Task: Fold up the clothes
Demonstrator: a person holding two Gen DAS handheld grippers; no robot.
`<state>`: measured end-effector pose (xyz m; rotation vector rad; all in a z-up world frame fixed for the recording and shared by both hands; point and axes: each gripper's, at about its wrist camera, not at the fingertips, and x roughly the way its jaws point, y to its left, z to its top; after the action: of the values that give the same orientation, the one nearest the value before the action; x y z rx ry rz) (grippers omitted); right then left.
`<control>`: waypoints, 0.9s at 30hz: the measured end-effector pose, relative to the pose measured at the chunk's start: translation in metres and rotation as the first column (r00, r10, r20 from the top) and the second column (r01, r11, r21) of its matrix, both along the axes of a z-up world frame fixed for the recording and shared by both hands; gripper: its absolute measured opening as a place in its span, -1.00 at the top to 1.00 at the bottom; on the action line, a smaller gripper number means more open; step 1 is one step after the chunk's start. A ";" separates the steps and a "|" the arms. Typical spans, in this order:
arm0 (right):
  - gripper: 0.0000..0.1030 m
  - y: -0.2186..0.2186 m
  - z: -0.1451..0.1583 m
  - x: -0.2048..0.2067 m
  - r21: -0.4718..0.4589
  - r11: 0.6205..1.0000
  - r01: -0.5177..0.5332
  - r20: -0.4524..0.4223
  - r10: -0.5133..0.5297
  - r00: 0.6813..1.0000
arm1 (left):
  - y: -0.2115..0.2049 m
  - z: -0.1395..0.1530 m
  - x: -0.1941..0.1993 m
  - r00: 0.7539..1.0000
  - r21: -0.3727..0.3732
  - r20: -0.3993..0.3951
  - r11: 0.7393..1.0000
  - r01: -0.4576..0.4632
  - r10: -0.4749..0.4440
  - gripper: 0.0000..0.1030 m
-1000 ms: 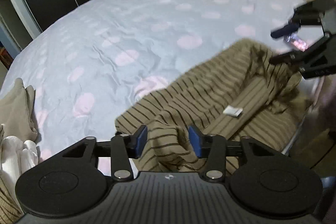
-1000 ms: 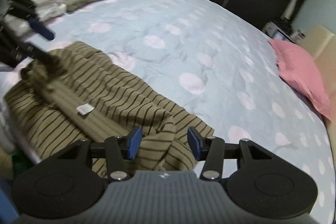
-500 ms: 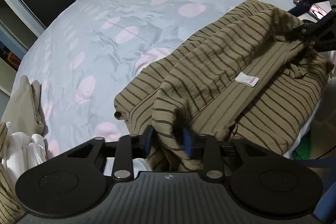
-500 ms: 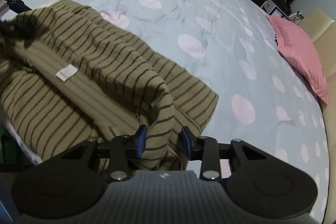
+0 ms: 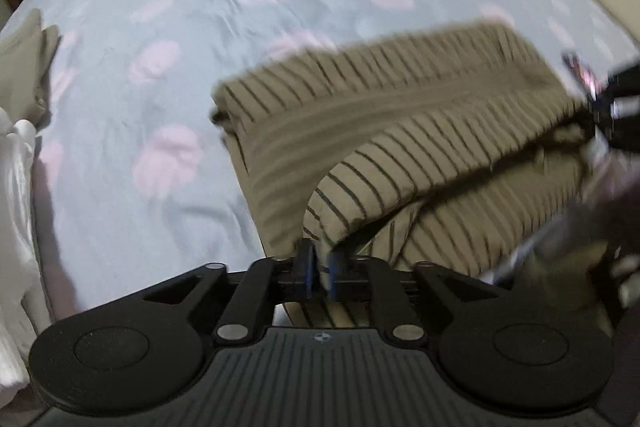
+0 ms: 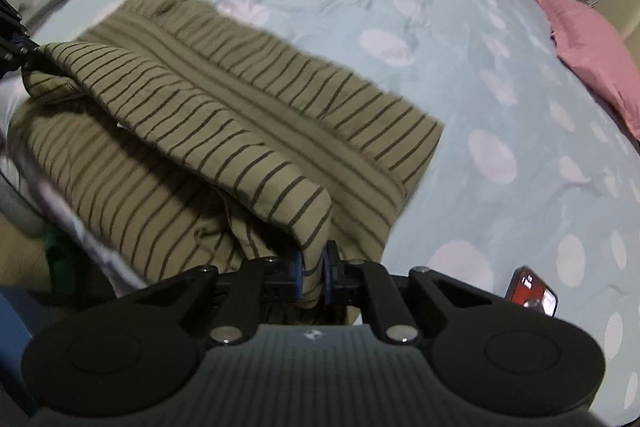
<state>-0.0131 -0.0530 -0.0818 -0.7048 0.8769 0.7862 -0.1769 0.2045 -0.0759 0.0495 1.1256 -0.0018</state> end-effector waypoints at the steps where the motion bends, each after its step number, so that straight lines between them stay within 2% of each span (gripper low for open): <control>1: 0.77 0.002 -0.001 -0.003 -0.013 1.000 -0.014 0.011 0.015 1.000 | -0.007 -0.001 -0.002 0.999 0.039 0.002 0.999 0.036 -0.036 0.75; 2: 0.77 0.003 -0.001 -0.006 -0.025 0.999 -0.029 0.028 0.030 0.999 | -0.015 -0.001 -0.004 0.998 0.081 0.010 0.995 0.063 -0.064 0.74; 3: 0.65 0.005 0.001 -0.011 -0.033 0.998 -0.045 0.060 0.047 0.997 | -0.021 0.001 -0.006 0.996 0.122 0.023 0.989 0.084 -0.087 0.64; 4: 0.37 0.007 0.003 -0.015 -0.042 0.997 -0.062 0.095 0.066 0.993 | -0.026 0.003 -0.008 0.994 0.158 0.039 0.983 0.098 -0.106 0.48; 5: 0.26 0.008 0.005 -0.021 -0.055 0.995 -0.082 0.138 0.089 0.986 | -0.030 0.005 -0.010 0.991 0.192 0.059 0.975 0.109 -0.122 0.39; 6: 0.22 0.009 0.006 -0.027 -0.069 0.992 -0.107 0.186 0.118 0.975 | -0.035 0.009 -0.012 0.987 0.228 0.081 0.966 0.119 -0.141 0.18; 7: 0.21 0.010 0.007 -0.033 -0.088 0.987 -0.136 0.232 0.153 0.961 | -0.039 0.012 -0.014 0.982 0.263 0.103 0.956 0.130 -0.162 0.10; 8: 0.21 0.012 0.006 -0.040 -0.114 0.980 -0.163 0.275 0.189 0.943 | -0.045 0.014 -0.016 0.975 0.303 0.119 0.942 0.146 -0.190 0.10; 10: 0.20 0.015 0.002 -0.055 -0.181 0.957 -0.226 0.365 0.279 0.888 | -0.058 0.015 -0.018 0.956 0.403 0.132 0.895 0.191 -0.263 0.10; 11: 0.20 0.017 -0.002 -0.064 -0.226 0.937 -0.265 0.409 0.339 0.848 | -0.067 0.013 -0.020 0.941 0.457 0.124 0.859 0.228 -0.316 0.10; 14: 0.21 0.022 -0.016 -0.085 -0.357 0.860 -0.365 0.474 0.503 0.723 | -0.094 -0.001 -0.027 0.876 0.610 0.049 0.709 0.354 -0.480 0.11; 15: 0.25 0.024 -0.021 -0.090 -0.391 0.835 -0.386 0.480 0.543 0.689 | -0.100 -0.008 -0.027 0.861 0.639 0.017 0.667 0.382 -0.509 0.14; 17: 0.26 0.027 -0.028 -0.090 -0.419 0.815 -0.400 0.472 0.572 0.671 | -0.107 -0.021 -0.028 0.831 0.682 -0.049 0.589 0.433 -0.554 0.41; 19: 0.37 0.028 -0.033 -0.091 -0.455 0.793 -0.405 0.480 0.601 0.639 | -0.110 -0.028 -0.029 0.810 0.716 -0.092 0.527 0.458 -0.579 0.51; 20: 0.39 0.027 -0.034 -0.091 -0.468 0.788 -0.399 0.488 0.607 0.627 | -0.110 -0.030 -0.030 0.804 0.727 -0.105 0.507 0.464 -0.585 0.53; 21: 0.39 0.026 -0.032 -0.091 -0.469 0.789 -0.396 0.491 0.606 0.626 | -0.110 -0.031 -0.031 0.799 0.735 -0.116 0.490 0.469 -0.591 0.63; 22: 0.50 0.026 -0.030 -0.090 -0.460 0.795 -0.396 0.484 0.598 0.638 | -0.109 -0.032 -0.032 0.797 0.738 -0.121 0.484 0.471 -0.592 0.76; 23: 0.63 0.025 -0.028 -0.088 -0.451 0.800 -0.396 0.478 0.591 0.650 | -0.108 -0.033 -0.032 0.796 0.733 -0.125 0.486 0.476 -0.592 0.83; 24: 0.85 0.024 -0.026 -0.087 -0.441 0.807 -0.394 0.470 0.581 0.664 | -0.107 -0.032 -0.032 0.796 0.723 -0.124 0.495 0.482 -0.593 0.94; 27: 0.94 0.020 -0.017 -0.081 -0.396 0.833 -0.386 0.436 0.541 0.720 | -0.104 -0.024 -0.037 0.778 0.698 -0.113 0.508 0.505 -0.617 0.98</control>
<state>-0.0945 -0.0326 -0.0987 -1.3651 0.2820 0.8557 -0.2139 0.1010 -0.0996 1.1104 0.8500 -0.1589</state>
